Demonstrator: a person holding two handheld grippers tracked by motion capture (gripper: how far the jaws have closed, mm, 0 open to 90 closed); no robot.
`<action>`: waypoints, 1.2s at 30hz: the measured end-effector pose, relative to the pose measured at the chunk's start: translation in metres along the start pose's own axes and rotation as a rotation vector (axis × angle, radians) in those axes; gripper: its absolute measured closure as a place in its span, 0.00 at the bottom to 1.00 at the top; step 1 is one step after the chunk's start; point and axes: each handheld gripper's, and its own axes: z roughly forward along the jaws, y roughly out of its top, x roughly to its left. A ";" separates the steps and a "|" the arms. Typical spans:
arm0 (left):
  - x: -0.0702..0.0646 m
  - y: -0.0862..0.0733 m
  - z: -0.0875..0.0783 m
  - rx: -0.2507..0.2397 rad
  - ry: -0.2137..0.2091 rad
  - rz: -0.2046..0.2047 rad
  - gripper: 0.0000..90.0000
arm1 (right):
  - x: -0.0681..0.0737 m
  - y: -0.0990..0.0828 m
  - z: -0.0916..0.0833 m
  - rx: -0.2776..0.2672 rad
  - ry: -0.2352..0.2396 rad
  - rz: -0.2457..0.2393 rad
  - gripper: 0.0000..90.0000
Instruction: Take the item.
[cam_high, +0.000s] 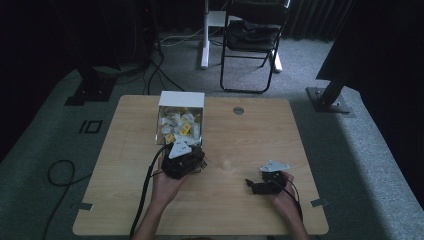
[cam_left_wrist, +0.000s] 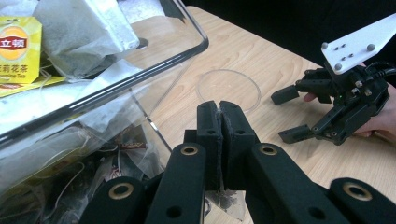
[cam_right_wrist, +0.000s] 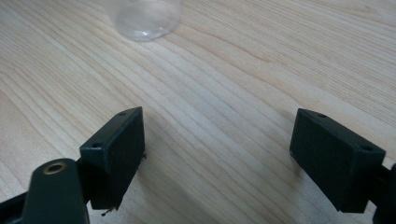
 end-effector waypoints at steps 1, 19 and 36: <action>0.000 0.000 0.001 -0.001 0.000 -0.001 0.98 | 0.000 0.000 0.000 0.000 0.000 0.000 0.20; -0.007 0.009 0.008 -0.006 -0.014 0.015 0.98 | 0.000 0.000 0.000 0.000 0.000 0.000 0.20; -0.012 0.021 0.016 -0.010 -0.023 0.022 0.98 | 0.000 0.000 0.000 0.000 0.001 0.000 0.20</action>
